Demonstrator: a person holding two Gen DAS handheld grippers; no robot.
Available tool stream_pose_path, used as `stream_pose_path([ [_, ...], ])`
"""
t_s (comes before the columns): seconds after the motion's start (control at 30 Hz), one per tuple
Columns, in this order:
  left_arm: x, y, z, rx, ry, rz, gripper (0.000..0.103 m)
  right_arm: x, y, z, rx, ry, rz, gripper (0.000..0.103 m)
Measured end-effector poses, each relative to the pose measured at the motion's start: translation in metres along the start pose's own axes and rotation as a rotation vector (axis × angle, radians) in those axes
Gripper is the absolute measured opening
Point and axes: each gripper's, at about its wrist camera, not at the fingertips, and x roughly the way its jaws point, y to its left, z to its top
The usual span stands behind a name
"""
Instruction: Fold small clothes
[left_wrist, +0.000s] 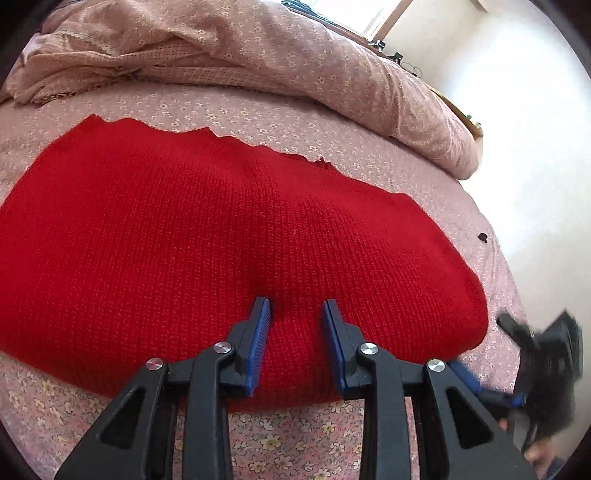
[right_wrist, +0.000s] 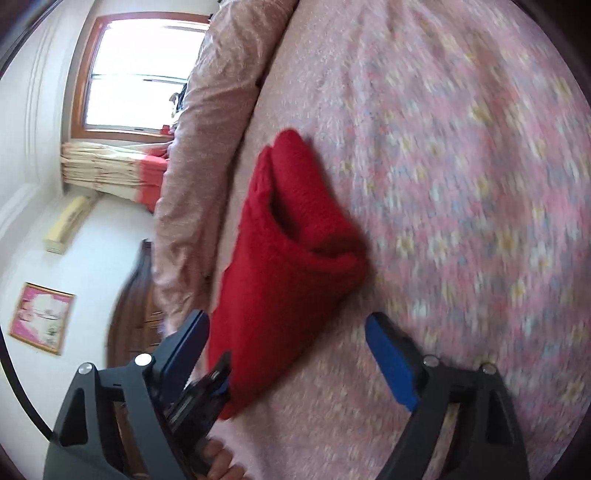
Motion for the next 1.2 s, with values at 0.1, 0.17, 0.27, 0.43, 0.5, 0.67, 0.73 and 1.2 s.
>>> stream_pose_path([
  [0.1, -0.001, 0.001, 0.000, -0.001, 0.000, -0.012, 0.024, 0.014, 0.012, 0.023, -0.106, -0.063, -0.059, 0.089],
  [0.17, -0.001, 0.002, -0.001, -0.006, -0.004, -0.020, 0.024, 0.020, 0.013, 0.026, -0.099, -0.052, -0.055, 0.091],
  [0.27, -0.001, 0.003, -0.002, -0.008, -0.008, -0.023, 0.024, 0.029, 0.023, 0.011, -0.158, -0.004, -0.057, 0.091],
  [0.43, -0.002, 0.003, -0.002, -0.002, -0.007, -0.029, 0.024, 0.048, 0.035, 0.007, -0.217, 0.039, -0.002, 0.092],
  [0.5, -0.004, 0.001, -0.001, 0.007, 0.001, -0.028, 0.024, 0.049, 0.032, 0.015, -0.184, 0.003, 0.029, 0.092],
  [0.67, -0.019, -0.013, 0.007, 0.045, -0.029, -0.047, 0.000, 0.048, 0.029, 0.023, -0.175, 0.014, 0.046, 0.078],
  [0.73, -0.017, -0.018, 0.006, 0.032, -0.045, -0.063, 0.000, 0.057, 0.026, 0.023, -0.201, 0.053, -0.018, 0.036],
  [1.2, 0.016, -0.045, -0.024, 0.125, -0.016, 0.206, 0.000, 0.063, 0.042, 0.018, -0.311, 0.043, -0.090, 0.022],
])
